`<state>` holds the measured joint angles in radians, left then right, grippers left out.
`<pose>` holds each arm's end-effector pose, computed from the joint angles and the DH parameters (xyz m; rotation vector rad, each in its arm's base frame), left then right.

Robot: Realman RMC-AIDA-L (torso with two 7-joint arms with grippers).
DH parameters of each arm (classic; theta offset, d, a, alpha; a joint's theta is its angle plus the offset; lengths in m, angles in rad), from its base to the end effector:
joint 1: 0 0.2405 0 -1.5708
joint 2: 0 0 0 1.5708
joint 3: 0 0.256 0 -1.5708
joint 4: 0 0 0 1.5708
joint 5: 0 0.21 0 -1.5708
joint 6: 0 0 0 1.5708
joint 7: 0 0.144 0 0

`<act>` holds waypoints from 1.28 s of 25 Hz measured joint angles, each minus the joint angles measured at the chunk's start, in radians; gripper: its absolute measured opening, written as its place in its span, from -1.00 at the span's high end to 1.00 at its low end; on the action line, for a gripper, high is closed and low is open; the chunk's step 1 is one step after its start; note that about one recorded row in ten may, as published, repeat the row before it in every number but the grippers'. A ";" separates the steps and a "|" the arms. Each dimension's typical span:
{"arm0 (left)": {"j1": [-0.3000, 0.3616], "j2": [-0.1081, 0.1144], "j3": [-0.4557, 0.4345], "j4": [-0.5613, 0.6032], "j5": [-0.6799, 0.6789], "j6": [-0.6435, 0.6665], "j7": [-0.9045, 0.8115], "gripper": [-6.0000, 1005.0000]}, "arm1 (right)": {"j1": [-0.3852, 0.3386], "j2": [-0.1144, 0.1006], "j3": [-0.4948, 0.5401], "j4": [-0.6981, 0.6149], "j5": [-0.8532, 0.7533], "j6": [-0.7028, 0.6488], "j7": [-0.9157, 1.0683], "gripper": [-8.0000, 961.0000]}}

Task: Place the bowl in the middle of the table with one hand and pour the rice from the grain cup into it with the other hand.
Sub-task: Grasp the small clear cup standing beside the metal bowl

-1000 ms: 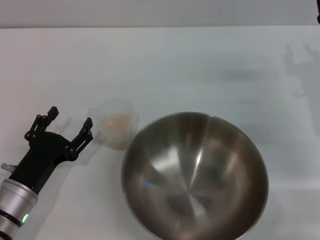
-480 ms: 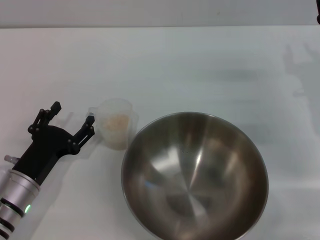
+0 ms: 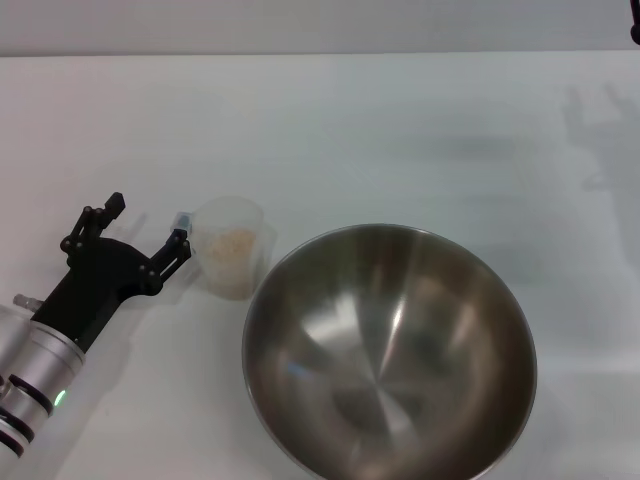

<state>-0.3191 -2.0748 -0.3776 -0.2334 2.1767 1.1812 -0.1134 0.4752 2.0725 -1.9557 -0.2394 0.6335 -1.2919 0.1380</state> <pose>-0.3258 0.2673 -0.0736 -1.9293 -0.5248 -0.6504 0.2885 0.3577 0.0249 -1.4316 0.3746 0.9003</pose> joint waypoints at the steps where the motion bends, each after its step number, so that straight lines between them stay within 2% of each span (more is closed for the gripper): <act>1: -0.001 0.000 -0.003 0.000 0.000 -0.002 0.000 -0.40 | 0.000 0.000 0.000 0.000 0.000 0.000 0.000 -0.03; 11: -0.008 -0.001 -0.006 -0.010 0.000 -0.013 0.004 -0.39 | 0.006 0.001 -0.001 0.001 0.000 0.019 0.000 -0.03; 22: -0.011 -0.004 -0.006 -0.019 0.005 -0.005 0.011 0.13 | 0.006 0.002 0.000 0.002 0.000 0.021 0.000 -0.03; 32: -0.024 -0.004 -0.006 -0.039 0.001 0.024 0.038 0.84 | 0.002 0.002 0.002 0.003 0.000 0.021 0.000 -0.03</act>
<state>-0.3430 -2.0785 -0.3836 -0.2720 2.1777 1.2053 -0.0755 0.4776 2.0740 -1.9541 -0.2363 0.6336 -1.2712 0.1381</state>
